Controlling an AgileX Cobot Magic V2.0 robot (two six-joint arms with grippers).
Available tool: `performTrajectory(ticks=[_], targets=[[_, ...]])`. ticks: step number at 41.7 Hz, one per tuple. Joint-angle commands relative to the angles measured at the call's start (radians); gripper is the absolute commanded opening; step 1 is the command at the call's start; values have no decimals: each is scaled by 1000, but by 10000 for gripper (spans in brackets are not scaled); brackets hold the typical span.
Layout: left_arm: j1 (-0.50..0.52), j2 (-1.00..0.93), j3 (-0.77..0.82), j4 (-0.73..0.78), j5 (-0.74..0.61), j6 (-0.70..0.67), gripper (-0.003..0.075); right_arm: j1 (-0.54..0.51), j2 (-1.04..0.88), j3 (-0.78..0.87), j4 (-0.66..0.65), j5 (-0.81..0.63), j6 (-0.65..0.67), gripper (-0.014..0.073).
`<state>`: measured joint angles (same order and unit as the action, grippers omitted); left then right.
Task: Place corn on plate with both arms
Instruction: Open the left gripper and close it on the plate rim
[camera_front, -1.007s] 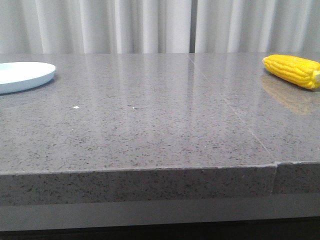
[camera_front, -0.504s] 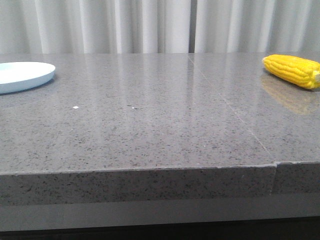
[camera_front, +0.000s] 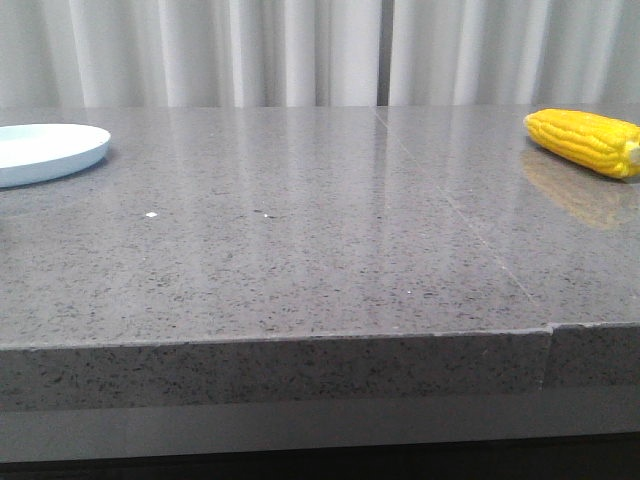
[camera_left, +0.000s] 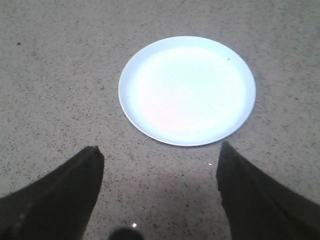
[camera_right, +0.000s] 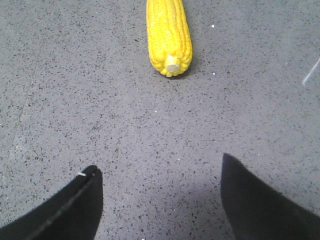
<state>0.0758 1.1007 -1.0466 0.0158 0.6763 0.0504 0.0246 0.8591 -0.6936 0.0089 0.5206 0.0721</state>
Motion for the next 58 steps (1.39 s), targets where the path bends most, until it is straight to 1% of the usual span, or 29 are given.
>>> performTrajectory(ticks=[1, 3, 7, 12, 15, 17, 25, 34, 48, 58], targets=[[54, 89, -127, -22, -23, 37, 473, -1, -2, -32, -2, -71, -7, 530], [83, 139, -163, -63, -8, 76, 473, -1, -2, -32, -2, -71, -7, 530], [156, 234, -241, -234, 46, 204, 473, -1, -2, -32, -2, -71, -7, 530], [235, 357, -316, -424, 100, 325, 473, -1, -2, -32, -2, -71, -7, 530], [266, 426, -353, -493, 120, 366, 473, -1, -2, -32, -2, -71, -7, 530], [273, 467, -371, -514, 120, 374, 473, -1, -2, -32, -2, -71, -7, 530], [277, 603, -429, -557, 127, 374, 473, -1, -2, -32, -2, -71, -7, 530], [269, 679, -453, -604, 111, 387, 473, -1, -2, -32, -2, -71, -7, 530], [236, 717, -455, -596, 60, 392, 473, -1, -2, -32, -2, -71, -7, 530], [232, 717, -455, -571, 51, 392, 473, -1, -2, -32, -2, -71, -7, 530]])
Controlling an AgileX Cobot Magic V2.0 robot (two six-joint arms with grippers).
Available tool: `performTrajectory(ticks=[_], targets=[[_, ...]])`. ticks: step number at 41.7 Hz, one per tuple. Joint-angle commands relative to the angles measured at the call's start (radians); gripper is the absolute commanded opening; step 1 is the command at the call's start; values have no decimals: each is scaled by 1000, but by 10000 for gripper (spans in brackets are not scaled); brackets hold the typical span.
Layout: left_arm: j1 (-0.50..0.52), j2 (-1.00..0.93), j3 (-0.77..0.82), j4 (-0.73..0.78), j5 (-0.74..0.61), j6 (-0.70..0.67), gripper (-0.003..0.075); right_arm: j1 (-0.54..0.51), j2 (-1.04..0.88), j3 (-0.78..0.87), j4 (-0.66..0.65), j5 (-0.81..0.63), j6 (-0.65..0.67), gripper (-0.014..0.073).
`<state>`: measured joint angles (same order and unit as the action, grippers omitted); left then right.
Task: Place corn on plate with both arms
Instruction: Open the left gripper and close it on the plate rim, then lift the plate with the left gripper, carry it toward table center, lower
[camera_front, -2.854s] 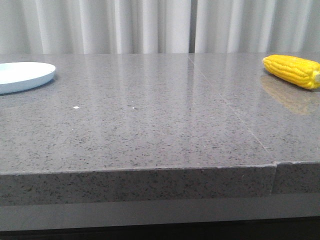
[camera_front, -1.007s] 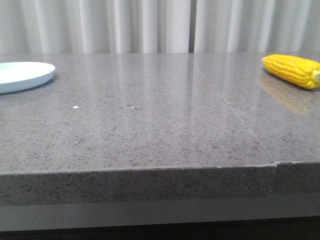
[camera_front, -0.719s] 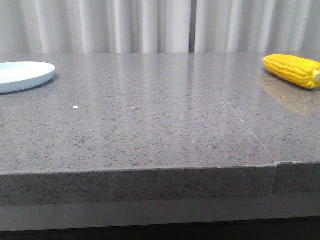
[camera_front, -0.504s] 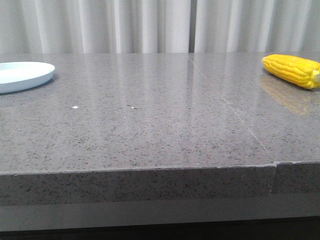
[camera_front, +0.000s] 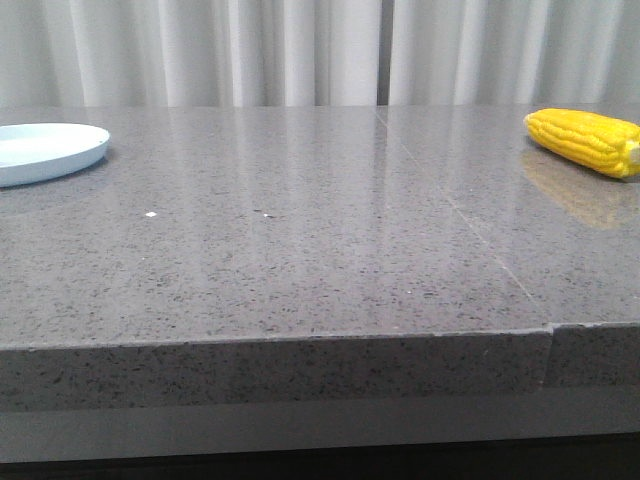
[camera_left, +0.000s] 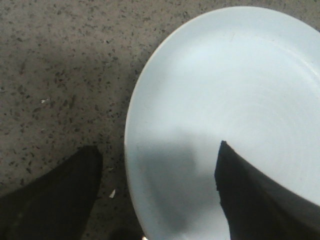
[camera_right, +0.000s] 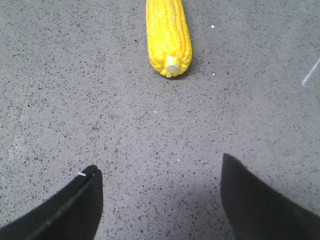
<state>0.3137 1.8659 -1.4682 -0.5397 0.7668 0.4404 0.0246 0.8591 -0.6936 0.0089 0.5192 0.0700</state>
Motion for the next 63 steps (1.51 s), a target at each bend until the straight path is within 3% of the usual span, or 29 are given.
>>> performTrajectory(ticks=[1, 21, 25, 32, 39, 63], targets=[[-6, -48, -34, -7, -39, 2, 473, -1, -2, -32, -2, -70, -5, 530], [-6, -25, -34, 28, -13, 2, 460, -1, -2, -32, -2, -70, -5, 529], [-6, -25, -34, 28, -13, 2, 368, -1, -2, -32, -2, -70, -5, 529], [-6, -25, -34, 28, -9, 2, 135, -1, -2, -32, -2, -70, -5, 529], [-6, -25, -34, 28, -9, 2, -20, -1, -2, -32, -2, -70, -5, 529], [-31, -200, -72, -166, 80, 2, -20, -1, -2, -32, -2, -70, -5, 529]])
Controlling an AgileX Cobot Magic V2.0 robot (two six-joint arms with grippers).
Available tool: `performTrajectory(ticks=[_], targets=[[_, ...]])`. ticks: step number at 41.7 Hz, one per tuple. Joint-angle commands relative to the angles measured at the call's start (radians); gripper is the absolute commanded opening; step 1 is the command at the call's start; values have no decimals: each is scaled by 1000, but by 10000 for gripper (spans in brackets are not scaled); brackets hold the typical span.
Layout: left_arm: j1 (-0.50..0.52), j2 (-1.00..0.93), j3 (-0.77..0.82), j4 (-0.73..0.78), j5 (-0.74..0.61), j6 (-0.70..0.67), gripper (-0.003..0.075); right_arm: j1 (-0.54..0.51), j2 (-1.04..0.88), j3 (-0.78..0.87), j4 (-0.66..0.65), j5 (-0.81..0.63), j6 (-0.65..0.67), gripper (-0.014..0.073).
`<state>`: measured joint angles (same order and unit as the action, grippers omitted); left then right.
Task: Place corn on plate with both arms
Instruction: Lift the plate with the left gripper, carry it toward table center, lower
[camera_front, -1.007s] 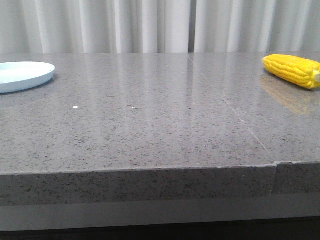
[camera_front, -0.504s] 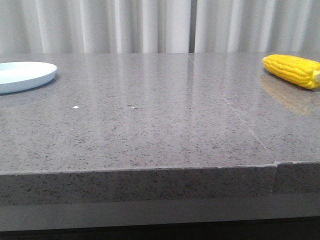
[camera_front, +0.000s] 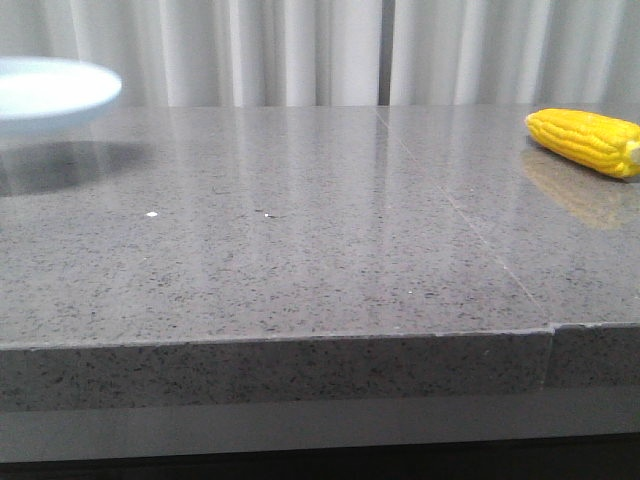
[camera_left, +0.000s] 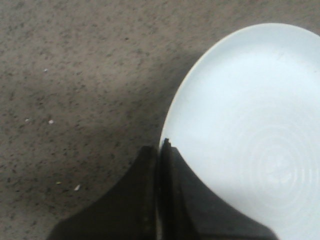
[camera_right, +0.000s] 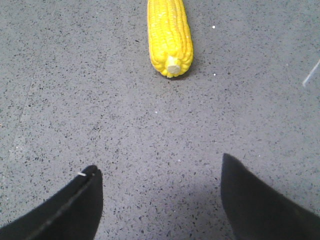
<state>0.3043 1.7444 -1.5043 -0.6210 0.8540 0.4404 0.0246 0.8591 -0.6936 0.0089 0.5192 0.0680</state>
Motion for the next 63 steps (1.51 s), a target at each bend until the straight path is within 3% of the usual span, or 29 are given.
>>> performTrajectory(ticks=[1, 16, 34, 43, 57, 60, 63], targets=[[-29, -83, -36, -90, -7, 2, -20, -1, -2, -32, -2, -70, -3, 529], [-248, -69, -34, -92, 4, 2, -20, -1, -2, -32, -2, -70, -3, 529], [-514, 54, -32, -99, -81, 2, -20, -1, -2, -32, -2, -70, -3, 529], [-564, 101, -32, -96, -151, 2, -20, -1, -2, -32, -2, -70, -3, 529], [-565, 136, -32, -64, -146, 2, -17, -1, -2, -32, -2, -70, -3, 529], [-565, 136, -32, -64, -144, 2, 21, -1, -2, -32, -2, -70, -3, 529], [-565, 136, -32, -64, -144, 2, 115, -1, -2, -32, -2, -70, -3, 529]])
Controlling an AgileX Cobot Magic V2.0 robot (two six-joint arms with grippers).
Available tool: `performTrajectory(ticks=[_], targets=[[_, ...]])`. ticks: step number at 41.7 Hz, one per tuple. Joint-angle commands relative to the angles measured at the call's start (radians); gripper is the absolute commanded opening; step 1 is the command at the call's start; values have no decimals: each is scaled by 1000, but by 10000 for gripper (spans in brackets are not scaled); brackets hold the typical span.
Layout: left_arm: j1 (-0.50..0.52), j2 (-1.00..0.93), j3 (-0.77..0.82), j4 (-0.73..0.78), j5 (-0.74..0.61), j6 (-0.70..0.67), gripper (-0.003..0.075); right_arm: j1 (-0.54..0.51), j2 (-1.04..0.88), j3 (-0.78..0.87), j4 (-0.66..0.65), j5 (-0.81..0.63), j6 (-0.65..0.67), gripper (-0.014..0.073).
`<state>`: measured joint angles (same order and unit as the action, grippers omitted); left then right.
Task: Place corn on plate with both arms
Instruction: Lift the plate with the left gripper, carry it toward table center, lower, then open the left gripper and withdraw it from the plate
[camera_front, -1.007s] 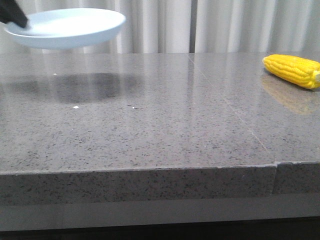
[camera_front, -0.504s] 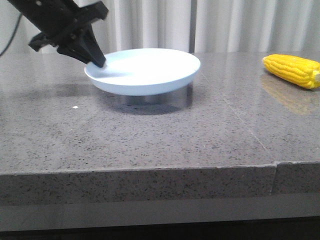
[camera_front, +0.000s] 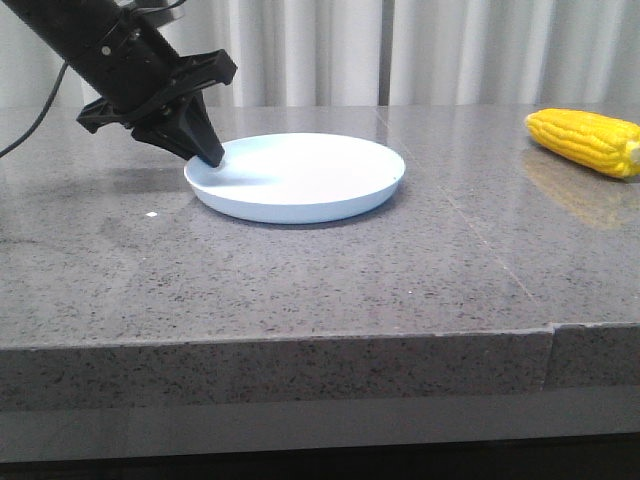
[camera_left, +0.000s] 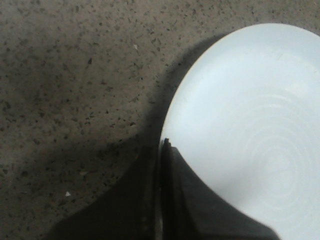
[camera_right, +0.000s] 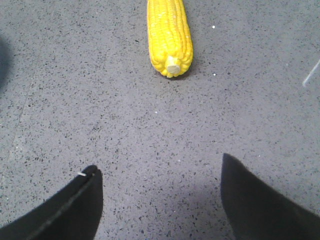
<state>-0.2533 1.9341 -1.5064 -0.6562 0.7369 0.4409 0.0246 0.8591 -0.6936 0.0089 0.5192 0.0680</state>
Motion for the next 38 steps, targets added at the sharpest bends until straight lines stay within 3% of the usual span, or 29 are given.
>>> performTrajectory(ticks=[1, 5, 10, 16, 23, 33, 38], targets=[[-8, -54, -30, -27, -27, 1, 162, -1, -2, -32, -2, -70, -3, 529], [-6, -66, -30, -27, -27, 1, 312, -1, -2, -32, -2, -70, -3, 529], [-6, -109, -30, -7, -32, 1, 410, -1, -2, -32, -2, -70, -3, 529], [-39, -202, -30, 58, -14, 1, 413, -1, -2, -32, -2, -70, -3, 529], [-153, -326, -30, 248, 49, -11, 413, -1, -2, -32, -2, -70, -3, 529], [-302, -515, 31, 649, 108, -299, 410, -1, -2, -32, -2, -70, -3, 529], [-337, -622, 105, 656, 90, -329, 410, -1, -2, -32, -2, -70, -3, 529]])
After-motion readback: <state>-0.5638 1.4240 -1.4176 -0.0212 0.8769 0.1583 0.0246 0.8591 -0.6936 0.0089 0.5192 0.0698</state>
